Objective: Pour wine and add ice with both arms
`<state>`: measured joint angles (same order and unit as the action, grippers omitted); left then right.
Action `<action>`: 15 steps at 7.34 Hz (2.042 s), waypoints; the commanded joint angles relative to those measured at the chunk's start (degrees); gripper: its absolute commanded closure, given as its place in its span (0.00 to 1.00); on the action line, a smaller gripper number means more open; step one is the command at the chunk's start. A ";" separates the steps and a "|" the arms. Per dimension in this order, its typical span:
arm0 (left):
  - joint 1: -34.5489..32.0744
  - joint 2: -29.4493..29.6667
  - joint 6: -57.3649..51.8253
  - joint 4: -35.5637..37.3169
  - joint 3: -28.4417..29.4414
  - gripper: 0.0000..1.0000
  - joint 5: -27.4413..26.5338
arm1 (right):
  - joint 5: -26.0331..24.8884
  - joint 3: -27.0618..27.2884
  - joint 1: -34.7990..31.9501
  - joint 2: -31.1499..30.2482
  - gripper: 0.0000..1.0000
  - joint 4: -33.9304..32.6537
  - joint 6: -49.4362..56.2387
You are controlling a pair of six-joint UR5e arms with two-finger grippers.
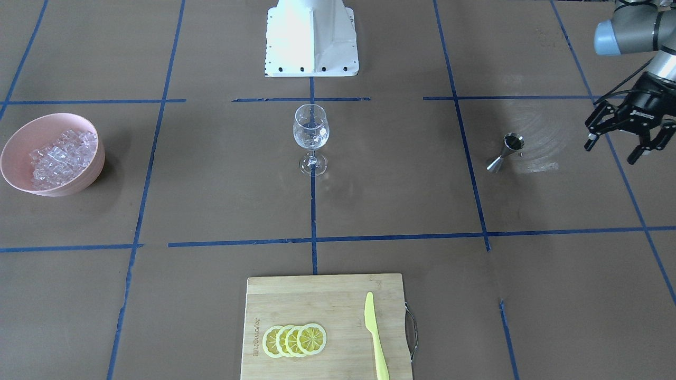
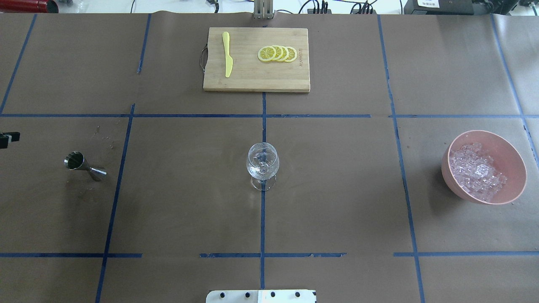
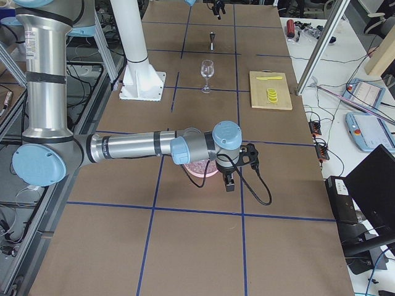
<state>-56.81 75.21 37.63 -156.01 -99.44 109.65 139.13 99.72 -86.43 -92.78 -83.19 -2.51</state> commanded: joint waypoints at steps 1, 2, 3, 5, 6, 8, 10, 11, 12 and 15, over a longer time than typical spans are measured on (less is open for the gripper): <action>14.03 -9.49 9.28 -12.40 -1.72 0.00 -18.75 | 0.18 0.30 0.03 -0.03 0.00 0.14 -0.04; 19.58 -10.60 16.26 -15.52 -1.72 0.00 -24.43 | 0.62 0.38 0.03 0.06 0.00 0.14 -0.04; 29.20 -10.70 20.94 -15.63 -1.81 0.00 -35.45 | 2.27 0.39 0.03 -0.03 0.00 0.22 0.05; 38.30 -10.78 23.34 -16.60 -1.99 0.00 -46.12 | 2.64 0.47 -0.06 -0.03 0.00 0.14 0.05; 46.70 -10.78 27.62 -16.25 -1.99 0.01 -57.42 | 2.64 0.47 -0.06 -0.03 0.00 0.14 0.05; 50.64 -9.74 28.37 -16.25 -1.99 0.01 -64.80 | 2.64 0.21 -0.06 -0.03 0.00 0.14 0.05; 54.16 -6.77 28.28 -14.15 -1.12 0.01 -72.80 | 2.64 0.04 -0.06 -0.12 0.00 0.14 0.05; 54.17 -3.61 28.37 -10.40 0.54 0.01 -76.13 | 2.64 -0.05 -0.06 -0.12 0.00 0.14 0.05; 54.26 -1.40 28.28 -10.19 2.39 0.01 -77.21 | 2.64 -0.23 -0.06 -0.03 0.00 0.14 0.05; 54.17 3.18 28.37 -10.45 5.13 0.01 -80.82 | 2.64 -0.40 -0.06 -0.03 0.00 0.14 0.05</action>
<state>-2.59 76.90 66.00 -166.40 -95.11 29.56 141.75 99.40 -86.48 -92.85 -83.09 -2.46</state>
